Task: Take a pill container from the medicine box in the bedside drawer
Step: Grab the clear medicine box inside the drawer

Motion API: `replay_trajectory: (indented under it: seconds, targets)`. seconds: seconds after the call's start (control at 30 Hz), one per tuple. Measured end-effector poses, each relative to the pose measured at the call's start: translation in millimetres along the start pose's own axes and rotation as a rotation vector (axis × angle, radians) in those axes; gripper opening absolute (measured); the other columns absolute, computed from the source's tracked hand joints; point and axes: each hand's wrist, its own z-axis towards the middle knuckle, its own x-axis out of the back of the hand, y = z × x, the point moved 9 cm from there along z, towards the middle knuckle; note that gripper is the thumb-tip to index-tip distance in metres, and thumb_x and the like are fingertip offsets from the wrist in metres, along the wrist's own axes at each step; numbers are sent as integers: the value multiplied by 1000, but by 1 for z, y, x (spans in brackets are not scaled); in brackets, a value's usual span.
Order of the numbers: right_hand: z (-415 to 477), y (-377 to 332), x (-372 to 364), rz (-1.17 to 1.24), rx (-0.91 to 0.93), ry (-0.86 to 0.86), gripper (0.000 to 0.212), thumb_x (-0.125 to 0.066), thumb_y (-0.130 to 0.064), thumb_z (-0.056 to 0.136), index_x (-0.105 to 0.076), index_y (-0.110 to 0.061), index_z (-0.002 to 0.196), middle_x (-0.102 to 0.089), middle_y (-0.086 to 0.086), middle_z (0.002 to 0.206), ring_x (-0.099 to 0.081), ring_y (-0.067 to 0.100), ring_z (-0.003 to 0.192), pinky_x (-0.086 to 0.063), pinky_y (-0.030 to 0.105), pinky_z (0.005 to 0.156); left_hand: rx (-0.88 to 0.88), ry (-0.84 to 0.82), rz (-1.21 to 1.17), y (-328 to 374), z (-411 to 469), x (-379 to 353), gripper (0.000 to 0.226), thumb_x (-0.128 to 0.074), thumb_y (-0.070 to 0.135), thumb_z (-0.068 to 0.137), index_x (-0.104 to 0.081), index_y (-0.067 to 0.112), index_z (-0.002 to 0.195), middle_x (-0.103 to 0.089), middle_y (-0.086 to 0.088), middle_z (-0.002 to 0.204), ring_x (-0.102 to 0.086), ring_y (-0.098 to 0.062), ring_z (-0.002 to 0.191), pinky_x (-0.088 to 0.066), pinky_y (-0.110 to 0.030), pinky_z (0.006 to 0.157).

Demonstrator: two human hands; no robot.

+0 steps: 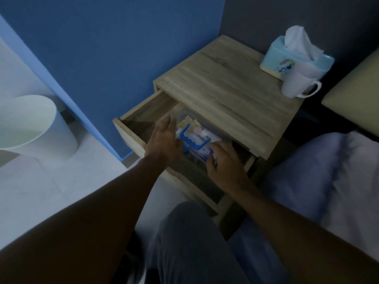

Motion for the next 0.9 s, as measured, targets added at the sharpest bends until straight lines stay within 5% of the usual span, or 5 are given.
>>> replay_trajectory:
  seconds: [0.1,0.27,0.4,0.63,0.9]
  targets:
    - [2,22,-13,195,-421,87,43,-57,-28,93,-48,-23,135,-47,3,137,-58,10,112,-54,22,79,75,-92,-8,-10,25,-9,72,-58,28,89,-24,20,152,-30,-8,158,-33,-29,144,-35,-48,113]
    - [-1,54,-44,431,-819,88,71,-61,-40,91,-27,-23,150,-40,13,146,-58,22,110,-52,29,76,138,-196,-51,-23,58,-25,55,-55,33,92,-36,17,141,-50,-10,138,-53,-30,124,-50,-47,97]
    - [5,77,-63,586,-911,115,61,-53,-45,96,-36,-18,148,-55,12,138,-62,24,115,-51,27,77,206,-270,-98,-29,77,-43,59,-47,40,97,-33,9,145,-49,-17,141,-54,-32,124,-48,-46,99]
    - [0,81,-75,723,-858,187,42,-52,-45,97,-50,-25,134,-60,-15,96,-57,-7,77,-44,13,61,266,-291,-146,-46,89,-56,46,-50,46,95,-52,13,128,-62,-13,116,-63,-27,104,-55,-45,90]
    - [-17,54,-61,745,-863,121,47,-54,-41,97,-47,-26,141,-61,0,126,-63,13,105,-56,35,90,272,-284,-128,-54,72,-29,32,-53,45,94,-58,17,107,-63,-3,87,-60,-9,71,-42,-23,54]
